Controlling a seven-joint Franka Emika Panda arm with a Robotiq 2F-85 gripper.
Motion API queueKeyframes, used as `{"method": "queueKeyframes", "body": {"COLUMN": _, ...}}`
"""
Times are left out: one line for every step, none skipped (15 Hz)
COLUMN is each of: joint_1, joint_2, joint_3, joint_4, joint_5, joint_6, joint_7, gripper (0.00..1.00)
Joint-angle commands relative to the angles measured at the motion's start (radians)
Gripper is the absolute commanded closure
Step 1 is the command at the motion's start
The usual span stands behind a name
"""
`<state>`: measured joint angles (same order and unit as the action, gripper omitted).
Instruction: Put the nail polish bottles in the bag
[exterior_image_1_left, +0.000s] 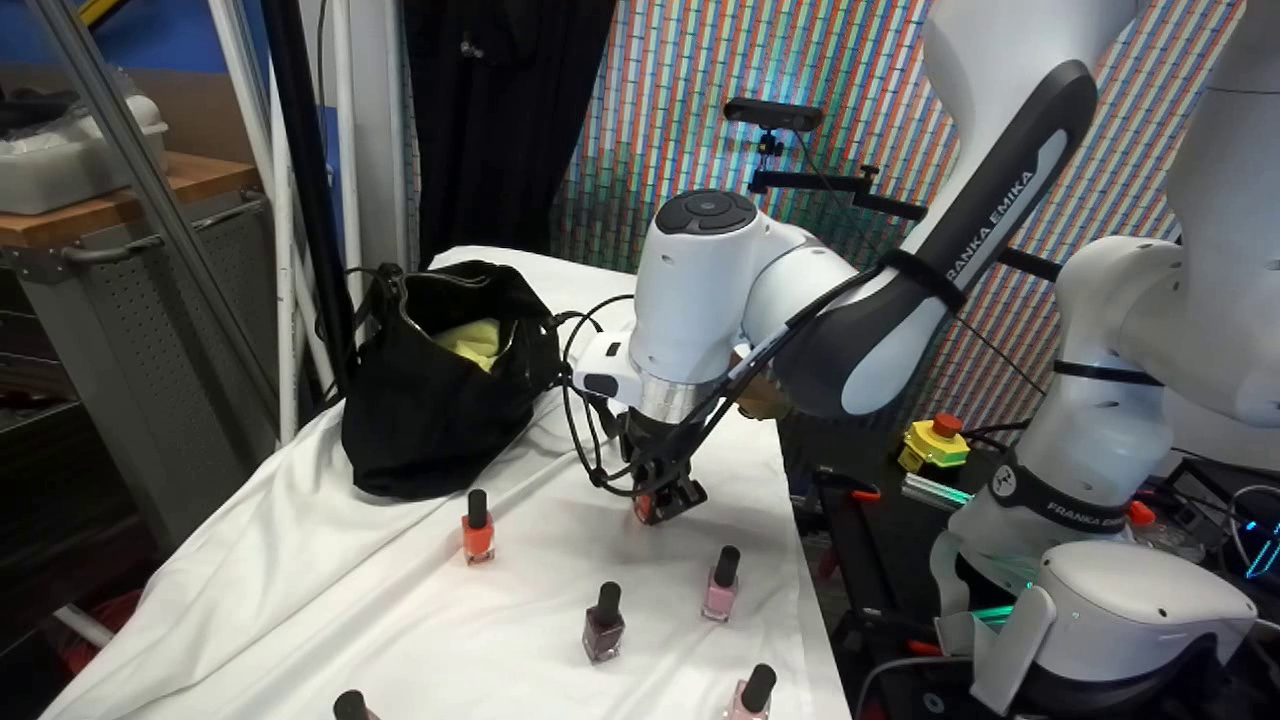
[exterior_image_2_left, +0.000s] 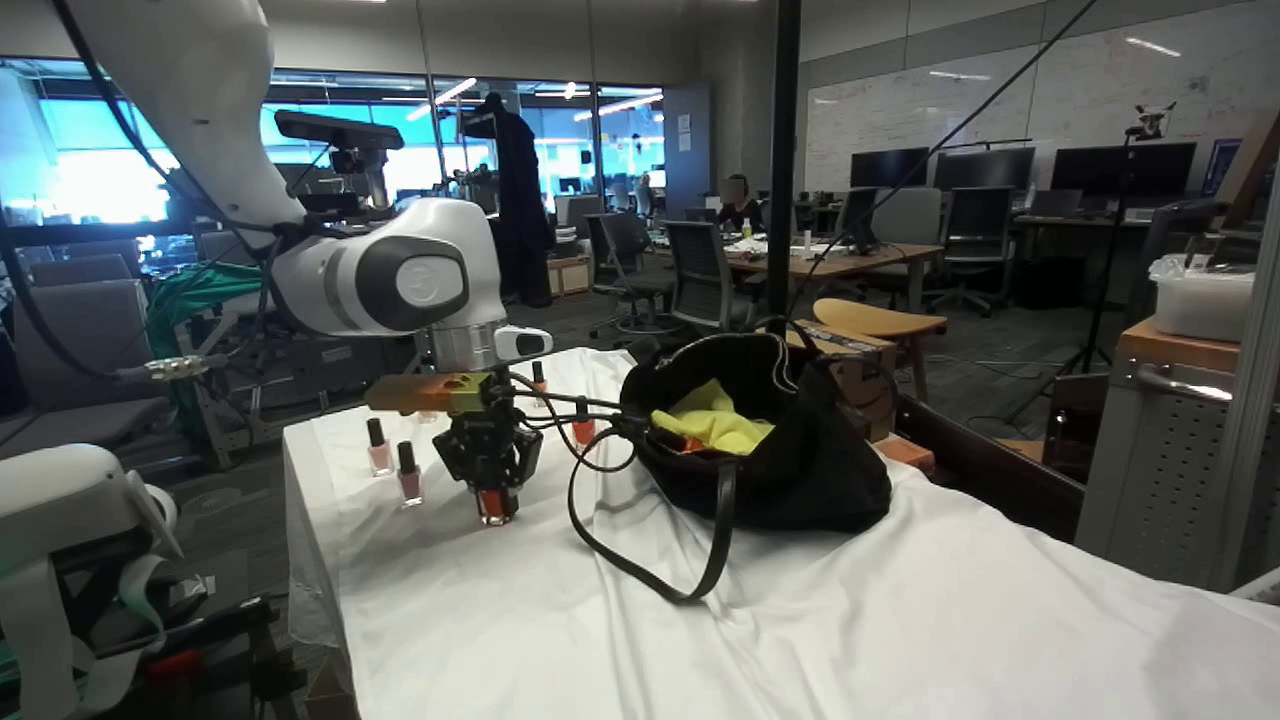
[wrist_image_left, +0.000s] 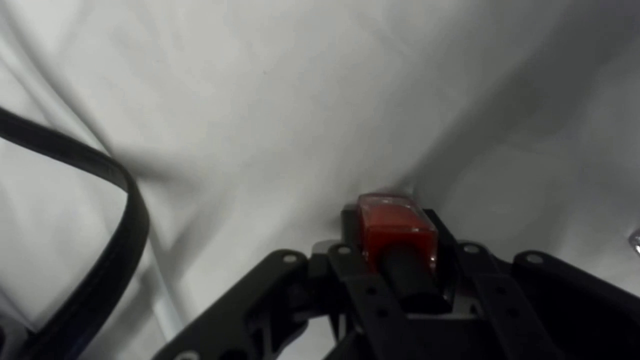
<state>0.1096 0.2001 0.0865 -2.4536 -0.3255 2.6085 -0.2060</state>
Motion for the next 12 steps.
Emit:
{"method": "queueKeyframes", "body": {"joint_1": 0.015, "joint_2": -0.036, "joint_3": -0.032, "joint_4": 0.015, "joint_5": -0.086, "joint_6": -0.047, "joint_7": 0.074, "gripper": 0.84}}
{"method": "queueKeyframes", "body": {"joint_1": 0.015, "joint_2": -0.045, "joint_3": -0.039, "joint_4": 0.019, "joint_5": -0.104, "joint_6": -0.055, "joint_7": 0.093, "gripper": 0.84}}
{"method": "queueKeyframes", "body": {"joint_1": 0.013, "joint_2": -0.057, "joint_3": -0.046, "joint_4": 0.029, "joint_5": -0.122, "joint_6": -0.063, "joint_7": 0.114, "gripper": 0.84}}
{"method": "queueKeyframes", "body": {"joint_1": 0.008, "joint_2": -0.066, "joint_3": -0.05, "joint_4": 0.038, "joint_5": -0.128, "joint_6": -0.074, "joint_7": 0.123, "gripper": 0.84}}
{"method": "queueKeyframes", "body": {"joint_1": 0.003, "joint_2": -0.078, "joint_3": -0.053, "joint_4": 0.051, "joint_5": -0.125, "joint_6": -0.086, "joint_7": 0.131, "gripper": 0.84}}
{"method": "queueKeyframes", "body": {"joint_1": -0.002, "joint_2": -0.092, "joint_3": -0.056, "joint_4": 0.062, "joint_5": -0.12, "joint_6": -0.093, "joint_7": 0.137, "gripper": 0.84}}
{"method": "queueKeyframes", "body": {"joint_1": -0.01, "joint_2": -0.11, "joint_3": -0.056, "joint_4": 0.073, "joint_5": -0.102, "joint_6": -0.105, "joint_7": 0.129, "gripper": 0.84}}
{"method": "queueKeyframes", "body": {"joint_1": -0.015, "joint_2": -0.125, "joint_3": -0.059, "joint_4": 0.086, "joint_5": -0.098, "joint_6": -0.115, "joint_7": 0.132, "gripper": 0.84}}
{"method": "queueKeyframes", "body": {"joint_1": -0.02, "joint_2": -0.139, "joint_3": -0.062, "joint_4": 0.097, "joint_5": -0.095, "joint_6": -0.119, "joint_7": 0.143, "gripper": 0.84}}
{"method": "queueKeyframes", "body": {"joint_1": -0.028, "joint_2": -0.155, "joint_3": -0.068, "joint_4": 0.11, "joint_5": -0.094, "joint_6": -0.11, "joint_7": 0.169, "gripper": 0.84}}
{"method": "queueKeyframes", "body": {"joint_1": -0.037, "joint_2": -0.162, "joint_3": -0.074, "joint_4": 0.126, "joint_5": -0.101, "joint_6": -0.099, "joint_7": 0.206, "gripper": 0.84}}
{"method": "queueKeyframes", "body": {"joint_1": -0.045, "joint_2": -0.164, "joint_3": -0.078, "joint_4": 0.144, "joint_5": -0.095, "joint_6": -0.093, "joint_7": 0.235, "gripper": 0.84}}
